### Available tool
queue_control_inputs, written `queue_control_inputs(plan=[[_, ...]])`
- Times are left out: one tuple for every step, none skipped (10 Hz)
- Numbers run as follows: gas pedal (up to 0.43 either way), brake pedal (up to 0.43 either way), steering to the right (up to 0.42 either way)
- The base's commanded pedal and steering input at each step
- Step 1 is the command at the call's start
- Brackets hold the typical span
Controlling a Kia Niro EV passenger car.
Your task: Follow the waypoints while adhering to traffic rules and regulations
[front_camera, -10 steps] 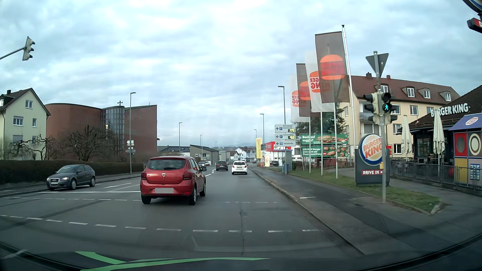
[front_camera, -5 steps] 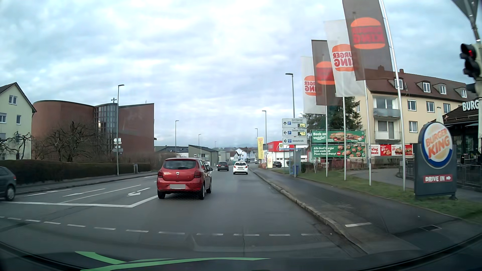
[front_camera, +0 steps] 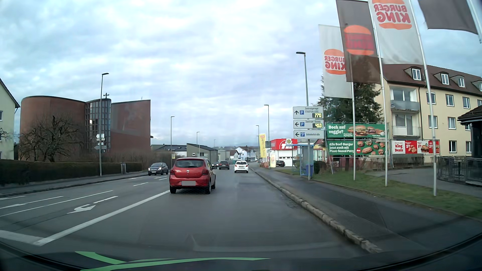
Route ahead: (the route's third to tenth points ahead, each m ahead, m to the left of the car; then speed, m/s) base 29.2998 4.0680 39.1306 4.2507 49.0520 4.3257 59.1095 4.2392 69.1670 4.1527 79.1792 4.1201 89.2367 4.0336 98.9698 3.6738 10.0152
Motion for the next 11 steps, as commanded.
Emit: queue_control_inputs(plan=[[0.157, 0.000, -0.002], [0.157, 0.000, -0.003], [0.157, 0.000, -0.003], [0.157, 0.000, -0.003], [0.150, 0.000, -0.003], [0.150, 0.000, -0.003], [0.150, 0.000, -0.003], [0.138, 0.000, -0.004], [0.138, 0.000, -0.005], [0.138, 0.000, -0.006], [0.138, 0.000, -0.006]])
